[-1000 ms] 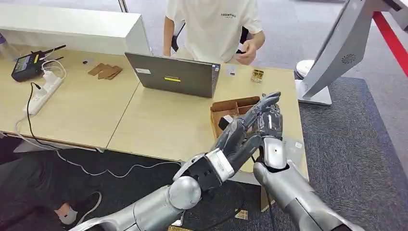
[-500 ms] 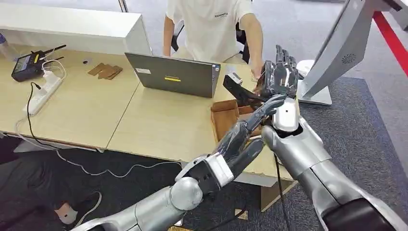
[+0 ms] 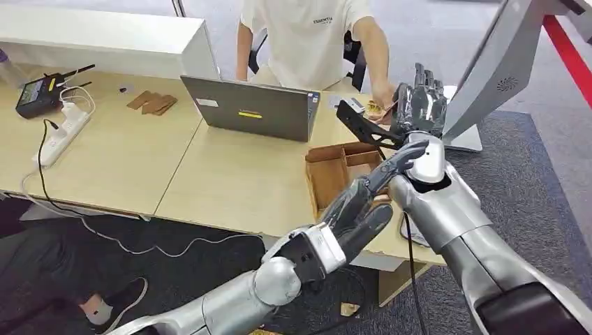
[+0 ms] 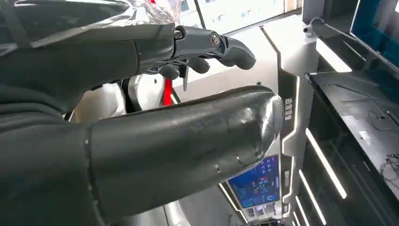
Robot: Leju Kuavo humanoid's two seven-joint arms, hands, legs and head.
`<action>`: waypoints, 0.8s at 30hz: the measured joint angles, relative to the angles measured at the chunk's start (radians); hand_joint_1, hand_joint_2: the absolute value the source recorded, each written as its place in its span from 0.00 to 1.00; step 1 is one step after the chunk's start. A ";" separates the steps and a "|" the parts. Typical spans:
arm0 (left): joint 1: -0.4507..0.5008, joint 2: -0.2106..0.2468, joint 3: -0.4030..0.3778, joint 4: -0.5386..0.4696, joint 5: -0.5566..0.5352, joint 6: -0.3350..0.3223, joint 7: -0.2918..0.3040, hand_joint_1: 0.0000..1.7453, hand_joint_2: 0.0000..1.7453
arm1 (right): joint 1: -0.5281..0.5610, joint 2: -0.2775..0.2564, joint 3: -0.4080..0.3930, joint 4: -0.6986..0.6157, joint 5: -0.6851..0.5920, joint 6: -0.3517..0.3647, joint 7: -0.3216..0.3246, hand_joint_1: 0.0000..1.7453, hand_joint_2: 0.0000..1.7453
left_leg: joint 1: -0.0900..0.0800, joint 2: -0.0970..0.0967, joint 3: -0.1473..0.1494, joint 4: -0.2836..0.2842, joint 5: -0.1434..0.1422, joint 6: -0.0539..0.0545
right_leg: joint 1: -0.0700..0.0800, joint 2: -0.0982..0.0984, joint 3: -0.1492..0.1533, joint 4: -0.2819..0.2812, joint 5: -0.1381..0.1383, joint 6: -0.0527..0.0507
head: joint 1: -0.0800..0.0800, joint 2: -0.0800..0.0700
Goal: Pass the card to the sensor for recognition and then transmit it.
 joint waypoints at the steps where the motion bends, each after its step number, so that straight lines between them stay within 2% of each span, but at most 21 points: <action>1: -0.001 -0.001 0.000 0.001 0.002 -0.001 0.000 0.00 0.00 | 0.000 -0.001 0.000 0.001 0.000 0.000 0.000 0.00 1.00 | 0.000 0.000 0.000 0.000 0.000 0.000 | 0.000 0.000 0.000 0.000 0.000 0.000 | 0.000 0.000; 6: -0.005 -0.004 -0.004 0.008 0.005 -0.005 0.000 0.00 0.00 | 0.000 -0.006 0.000 0.004 -0.002 -0.008 0.002 0.00 1.00 | 0.000 0.000 0.000 0.000 0.000 0.000 | 0.000 0.000 0.000 0.000 0.000 0.000 | 0.000 0.000; 12: -0.008 -0.005 -0.008 0.015 0.002 -0.004 0.010 0.00 0.00 | 0.001 -0.010 -0.012 -0.010 -0.031 -0.079 -0.023 0.00 1.00 | 0.000 0.000 0.000 0.000 0.001 0.000 | 0.000 0.000 0.000 0.000 0.000 0.000 | 0.000 0.000; 16: -0.007 -0.005 -0.009 0.015 -0.006 0.001 0.022 0.00 0.00 | 0.013 -0.022 -0.019 -0.057 -0.040 -0.099 -0.027 0.00 1.00 | 0.000 0.000 0.000 0.000 0.001 0.000 | 0.000 0.000 0.000 0.000 0.000 0.000 | 0.000 0.000; 18: -0.006 -0.004 -0.008 0.015 -0.018 0.013 0.034 0.00 0.00 | 0.031 -0.032 -0.024 -0.098 -0.042 -0.117 -0.027 0.00 1.00 | 0.000 0.000 0.000 0.000 0.001 0.000 | 0.000 0.000 0.000 0.000 0.000 0.000 | 0.000 0.000; 24: 0.008 0.016 -0.002 0.002 -0.065 0.052 0.077 0.00 0.00 | 0.146 -0.080 -0.061 -0.340 -0.098 -0.172 -0.011 0.00 1.00 | 0.000 0.000 0.000 0.000 0.000 0.000 | 0.000 0.000 0.000 0.000 0.000 0.000 | 0.000 0.000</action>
